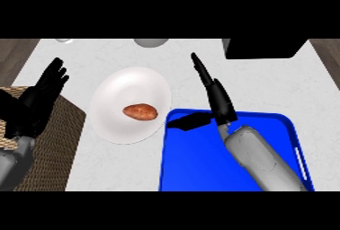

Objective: Pick the sweet potato from the tray and place it in the plate

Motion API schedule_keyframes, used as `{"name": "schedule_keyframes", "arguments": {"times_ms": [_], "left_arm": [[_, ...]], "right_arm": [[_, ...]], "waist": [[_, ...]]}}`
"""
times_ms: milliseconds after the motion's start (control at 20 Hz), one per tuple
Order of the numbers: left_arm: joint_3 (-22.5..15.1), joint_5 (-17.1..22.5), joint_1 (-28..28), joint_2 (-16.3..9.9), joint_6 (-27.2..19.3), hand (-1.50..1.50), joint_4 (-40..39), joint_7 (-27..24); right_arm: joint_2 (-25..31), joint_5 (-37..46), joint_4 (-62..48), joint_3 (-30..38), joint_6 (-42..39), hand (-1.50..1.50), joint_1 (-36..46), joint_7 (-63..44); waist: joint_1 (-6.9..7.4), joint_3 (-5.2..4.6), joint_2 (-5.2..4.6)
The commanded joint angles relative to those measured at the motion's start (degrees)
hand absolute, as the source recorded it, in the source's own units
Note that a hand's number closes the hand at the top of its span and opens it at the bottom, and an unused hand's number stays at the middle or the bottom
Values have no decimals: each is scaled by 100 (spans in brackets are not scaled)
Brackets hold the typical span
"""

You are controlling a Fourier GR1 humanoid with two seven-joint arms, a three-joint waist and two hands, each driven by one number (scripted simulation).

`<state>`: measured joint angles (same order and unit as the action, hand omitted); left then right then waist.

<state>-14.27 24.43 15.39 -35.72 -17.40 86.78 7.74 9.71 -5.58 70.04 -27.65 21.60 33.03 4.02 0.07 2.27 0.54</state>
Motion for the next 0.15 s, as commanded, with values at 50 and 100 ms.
{"name": "schedule_keyframes", "arguments": {"times_ms": [50, 100], "left_arm": [[-329, -64, -409, 565, -207, 0, -348, -21], [-237, -3, -413, 442, -43, 0, -437, -74]], "right_arm": [[266, -9, -263, 85, -307, -150, -193, 192], [124, 65, -299, 82, -183, -150, -63, 162]], "waist": [[-13, -227, -94], [12, -231, -93]]}}
